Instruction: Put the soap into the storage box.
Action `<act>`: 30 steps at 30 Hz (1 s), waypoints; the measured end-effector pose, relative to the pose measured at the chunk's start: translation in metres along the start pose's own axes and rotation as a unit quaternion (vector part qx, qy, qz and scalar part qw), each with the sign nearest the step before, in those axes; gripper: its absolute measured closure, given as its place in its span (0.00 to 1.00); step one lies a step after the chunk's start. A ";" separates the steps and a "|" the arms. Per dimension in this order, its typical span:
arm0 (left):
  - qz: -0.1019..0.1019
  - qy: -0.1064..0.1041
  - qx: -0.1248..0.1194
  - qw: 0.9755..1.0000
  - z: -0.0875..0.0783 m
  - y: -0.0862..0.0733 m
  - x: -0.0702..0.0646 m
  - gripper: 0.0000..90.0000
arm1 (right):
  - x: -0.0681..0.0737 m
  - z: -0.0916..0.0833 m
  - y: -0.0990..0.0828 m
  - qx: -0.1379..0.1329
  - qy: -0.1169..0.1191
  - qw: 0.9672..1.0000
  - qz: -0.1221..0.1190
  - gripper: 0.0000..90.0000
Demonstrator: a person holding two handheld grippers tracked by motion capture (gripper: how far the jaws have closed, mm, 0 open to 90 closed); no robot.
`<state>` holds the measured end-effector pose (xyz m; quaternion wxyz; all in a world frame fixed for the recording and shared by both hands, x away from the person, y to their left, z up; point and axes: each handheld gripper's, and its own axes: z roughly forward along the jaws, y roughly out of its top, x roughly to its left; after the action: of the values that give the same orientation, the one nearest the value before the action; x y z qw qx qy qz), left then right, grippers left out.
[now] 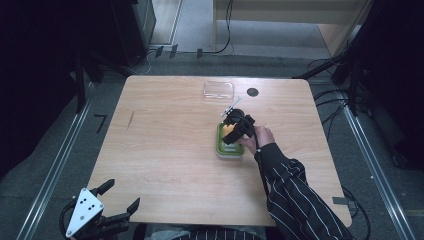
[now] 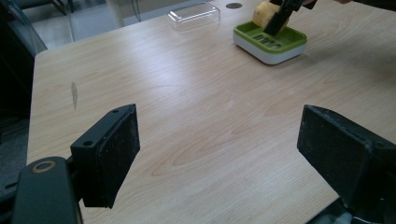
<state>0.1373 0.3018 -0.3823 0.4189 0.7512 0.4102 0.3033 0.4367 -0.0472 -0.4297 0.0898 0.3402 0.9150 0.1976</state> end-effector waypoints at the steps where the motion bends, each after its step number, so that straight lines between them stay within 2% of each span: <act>1: 0.001 0.001 0.001 1.000 0.000 0.000 0.000 0.15 | 0.000 0.001 0.000 0.002 0.001 1.000 -0.001 0.31; 17: -0.004 0.008 0.002 1.000 -0.005 -0.003 0.000 0.15 | 0.000 0.015 0.004 0.039 0.008 0.999 0.003 0.31; 30: -0.004 0.008 0.003 1.000 -0.005 -0.003 0.000 0.15 | 0.000 0.022 0.004 0.047 0.009 0.999 -0.001 0.31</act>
<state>0.1318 0.3048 -0.3824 0.4149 0.7480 0.4174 0.3066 0.4451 -0.0377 -0.4476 0.0656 0.3410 0.9244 0.1578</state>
